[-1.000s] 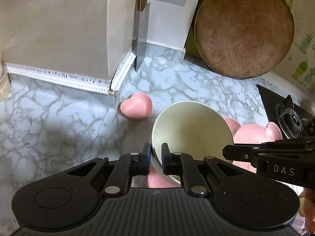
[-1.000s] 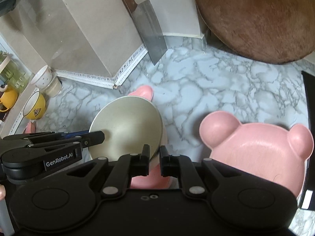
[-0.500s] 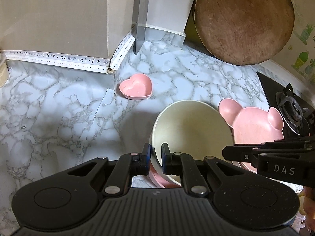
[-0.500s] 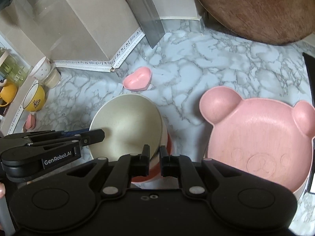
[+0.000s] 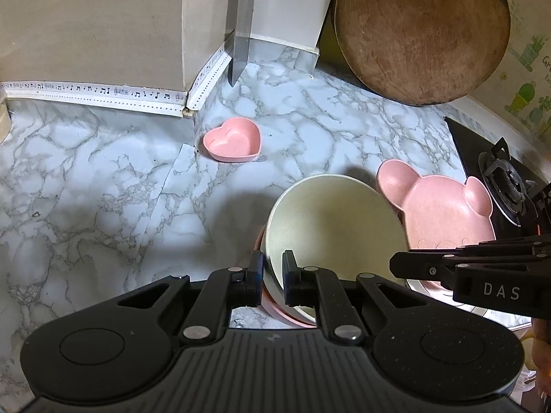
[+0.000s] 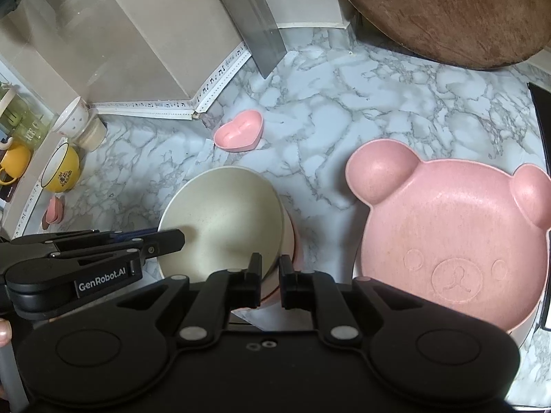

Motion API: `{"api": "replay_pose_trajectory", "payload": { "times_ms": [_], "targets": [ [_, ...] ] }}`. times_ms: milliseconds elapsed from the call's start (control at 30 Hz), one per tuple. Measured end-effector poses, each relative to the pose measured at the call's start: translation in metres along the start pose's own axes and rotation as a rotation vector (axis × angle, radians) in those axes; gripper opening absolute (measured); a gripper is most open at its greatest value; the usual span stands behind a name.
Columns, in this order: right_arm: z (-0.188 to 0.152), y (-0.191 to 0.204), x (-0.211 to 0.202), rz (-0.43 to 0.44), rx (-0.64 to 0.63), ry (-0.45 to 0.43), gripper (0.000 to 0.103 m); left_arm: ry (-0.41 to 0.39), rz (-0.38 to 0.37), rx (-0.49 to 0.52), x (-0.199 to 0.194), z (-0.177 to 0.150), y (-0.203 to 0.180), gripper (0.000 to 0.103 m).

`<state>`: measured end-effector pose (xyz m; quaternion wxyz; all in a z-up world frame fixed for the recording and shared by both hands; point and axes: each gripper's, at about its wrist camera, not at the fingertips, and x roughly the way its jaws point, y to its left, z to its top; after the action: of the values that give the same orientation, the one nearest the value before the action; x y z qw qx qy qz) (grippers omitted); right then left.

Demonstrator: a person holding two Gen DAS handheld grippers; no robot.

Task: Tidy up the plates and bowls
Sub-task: 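Lower the cream bowl into the pink bowl and open both grippers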

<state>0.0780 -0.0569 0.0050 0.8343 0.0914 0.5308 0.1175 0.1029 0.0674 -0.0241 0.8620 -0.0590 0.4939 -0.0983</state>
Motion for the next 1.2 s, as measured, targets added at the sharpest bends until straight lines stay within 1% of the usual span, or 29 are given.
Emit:
{"api": "replay_pose_trajectory", "payload": {
  "times_ms": [333, 600, 900, 1200],
  "targets": [
    [0.000, -0.001, 0.003, 0.006, 0.002, 0.008, 0.012, 0.015, -0.003, -0.007, 0.006, -0.002, 0.004, 0.010],
    [0.003, -0.003, 0.004, 0.019, 0.018, 0.015, 0.020, 0.017, -0.009, -0.006, 0.008, -0.001, 0.006, 0.010],
    [0.006, -0.001, -0.003, 0.033, 0.000, 0.004, 0.025, -0.010, -0.002, -0.014, 0.001, 0.002, 0.011, 0.010],
    [0.015, 0.009, -0.015, 0.038, -0.060, -0.025, 0.038, -0.073, -0.015, 0.020, -0.017, 0.007, 0.008, 0.011]
  ]
}}
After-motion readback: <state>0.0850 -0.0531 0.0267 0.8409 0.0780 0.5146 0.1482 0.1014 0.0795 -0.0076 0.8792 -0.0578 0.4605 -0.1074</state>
